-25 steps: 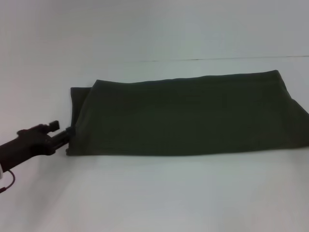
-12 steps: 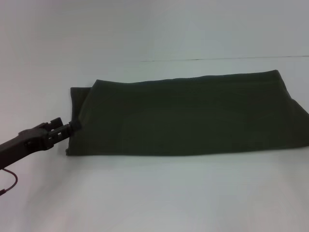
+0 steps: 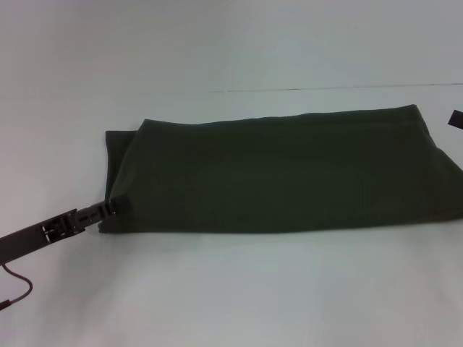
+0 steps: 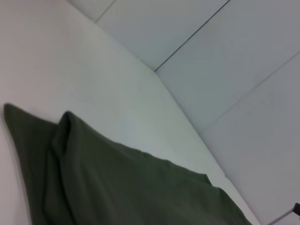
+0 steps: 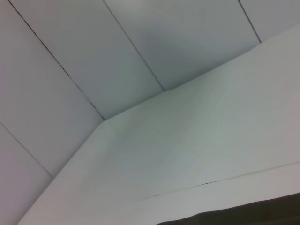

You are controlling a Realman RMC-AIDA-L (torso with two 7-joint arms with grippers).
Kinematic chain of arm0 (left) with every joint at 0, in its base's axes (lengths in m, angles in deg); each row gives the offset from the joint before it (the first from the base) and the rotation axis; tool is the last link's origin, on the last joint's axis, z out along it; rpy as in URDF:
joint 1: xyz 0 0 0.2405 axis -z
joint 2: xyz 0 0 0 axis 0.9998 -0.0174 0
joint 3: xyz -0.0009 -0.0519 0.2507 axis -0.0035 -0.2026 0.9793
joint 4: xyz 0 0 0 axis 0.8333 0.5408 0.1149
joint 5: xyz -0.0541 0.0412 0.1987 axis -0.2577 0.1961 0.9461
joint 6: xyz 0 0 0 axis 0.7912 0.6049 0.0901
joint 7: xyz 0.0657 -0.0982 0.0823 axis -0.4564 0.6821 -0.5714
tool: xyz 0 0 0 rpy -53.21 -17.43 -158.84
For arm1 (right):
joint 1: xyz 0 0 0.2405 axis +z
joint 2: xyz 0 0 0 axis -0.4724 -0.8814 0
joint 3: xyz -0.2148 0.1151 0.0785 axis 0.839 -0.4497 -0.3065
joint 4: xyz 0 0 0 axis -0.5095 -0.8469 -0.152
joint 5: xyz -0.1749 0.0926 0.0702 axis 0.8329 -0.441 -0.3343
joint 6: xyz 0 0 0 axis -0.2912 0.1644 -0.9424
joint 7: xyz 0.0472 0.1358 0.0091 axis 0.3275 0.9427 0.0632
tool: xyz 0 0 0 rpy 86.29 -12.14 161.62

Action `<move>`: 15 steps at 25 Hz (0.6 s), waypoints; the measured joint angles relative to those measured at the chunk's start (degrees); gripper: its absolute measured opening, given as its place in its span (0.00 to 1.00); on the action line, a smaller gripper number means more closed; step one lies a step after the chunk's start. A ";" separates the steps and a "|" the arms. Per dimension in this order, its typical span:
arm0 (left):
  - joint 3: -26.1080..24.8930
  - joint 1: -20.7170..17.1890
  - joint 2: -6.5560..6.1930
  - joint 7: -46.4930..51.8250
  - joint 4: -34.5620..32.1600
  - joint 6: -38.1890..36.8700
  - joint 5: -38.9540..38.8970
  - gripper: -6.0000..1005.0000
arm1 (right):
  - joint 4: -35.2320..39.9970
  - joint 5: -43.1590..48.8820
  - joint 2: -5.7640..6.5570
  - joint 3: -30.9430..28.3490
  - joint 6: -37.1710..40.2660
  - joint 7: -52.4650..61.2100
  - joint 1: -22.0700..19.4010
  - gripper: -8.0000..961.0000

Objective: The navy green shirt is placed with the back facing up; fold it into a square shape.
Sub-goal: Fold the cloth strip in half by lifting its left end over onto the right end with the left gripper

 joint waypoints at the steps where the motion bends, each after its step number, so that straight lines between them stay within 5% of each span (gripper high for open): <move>1: 0.00 0.08 -0.01 1.06 -0.01 -0.15 0.56 0.83 | 0.00 0.00 -0.02 0.04 0.00 -0.05 0.14 0.94; 15: 0.79 0.66 -0.10 6.42 0.05 1.13 6.28 0.83 | 0.00 -0.02 0.02 3.80 0.43 -1.53 0.53 0.93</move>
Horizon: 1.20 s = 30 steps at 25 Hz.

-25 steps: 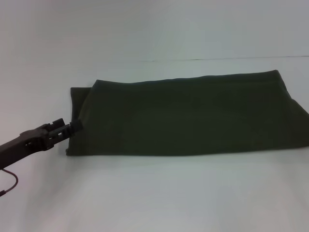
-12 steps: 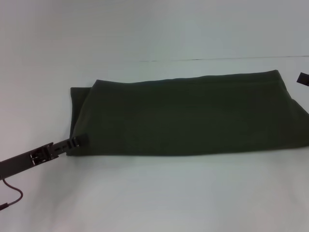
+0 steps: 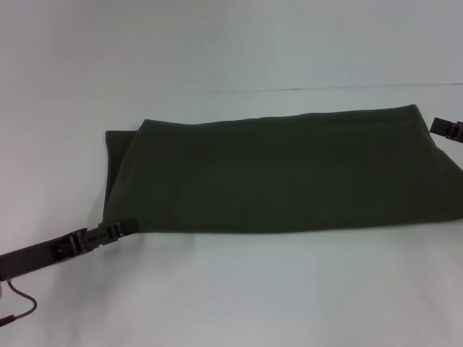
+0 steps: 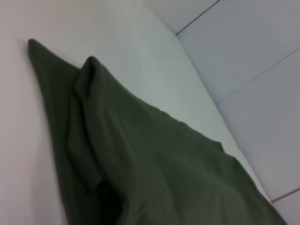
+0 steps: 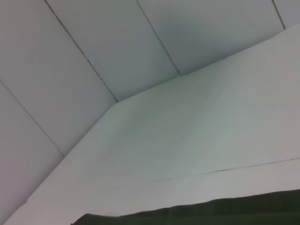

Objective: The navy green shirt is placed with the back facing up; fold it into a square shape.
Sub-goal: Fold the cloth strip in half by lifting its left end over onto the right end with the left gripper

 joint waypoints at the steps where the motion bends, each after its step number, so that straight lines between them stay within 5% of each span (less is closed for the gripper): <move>1: 0.00 0.11 0.00 0.34 0.00 0.16 0.33 0.83 | 0.00 0.00 0.02 0.22 0.11 -0.03 -0.01 0.93; 18: 0.70 2.63 -0.35 5.45 0.69 3.94 4.47 0.83 | 0.00 -0.44 -0.03 1.45 -0.34 -0.58 -0.16 0.94; 30: 3.01 4.15 -2.04 13.67 1.56 4.86 4.97 0.83 | 0.00 -0.44 0.08 1.15 -0.60 -0.12 -0.21 0.94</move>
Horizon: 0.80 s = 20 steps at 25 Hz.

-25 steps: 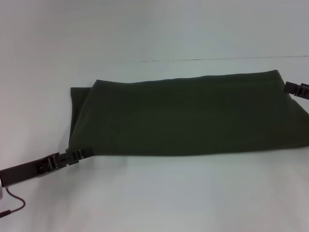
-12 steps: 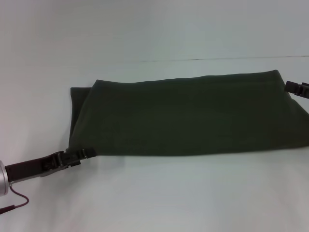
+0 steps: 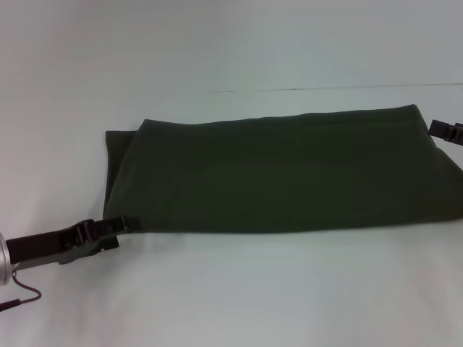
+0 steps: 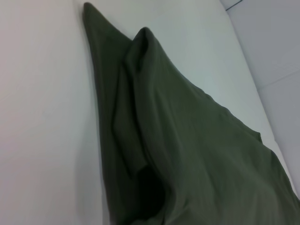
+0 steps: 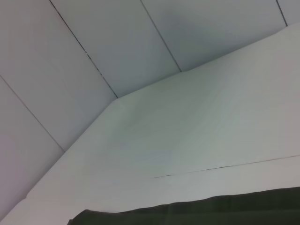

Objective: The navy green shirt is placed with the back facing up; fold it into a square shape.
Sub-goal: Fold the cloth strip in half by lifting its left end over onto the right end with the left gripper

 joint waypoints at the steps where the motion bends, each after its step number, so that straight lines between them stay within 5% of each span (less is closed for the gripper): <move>1: 0.00 0.06 -0.03 0.46 0.01 0.00 0.00 0.83 | 0.00 0.00 0.03 -0.06 0.00 0.00 0.00 0.94; 20: -0.02 1.39 -0.65 2.65 3.36 3.50 0.02 0.83 | 0.00 0.01 0.20 -1.14 0.20 -0.04 -0.41 0.94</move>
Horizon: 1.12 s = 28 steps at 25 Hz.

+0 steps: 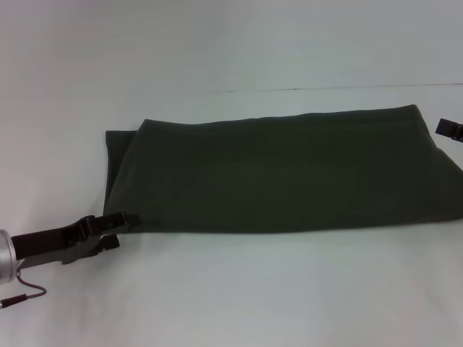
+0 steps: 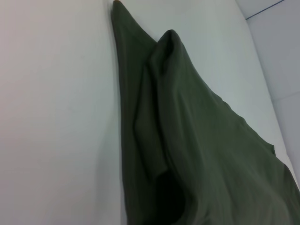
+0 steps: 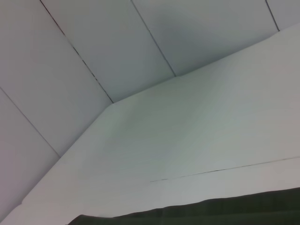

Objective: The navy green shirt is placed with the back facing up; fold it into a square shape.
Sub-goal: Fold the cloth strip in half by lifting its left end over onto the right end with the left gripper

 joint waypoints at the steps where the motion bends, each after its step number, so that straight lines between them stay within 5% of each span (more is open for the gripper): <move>1: 0.00 0.03 -0.02 0.01 0.10 0.15 0.00 0.83 | 0.00 0.00 -0.01 -0.02 0.03 -0.01 -0.02 0.94; 28: -0.28 3.79 -0.50 0.40 0.20 4.65 0.94 0.82 | 0.06 -0.21 -0.15 -0.26 0.70 -0.05 -0.91 0.94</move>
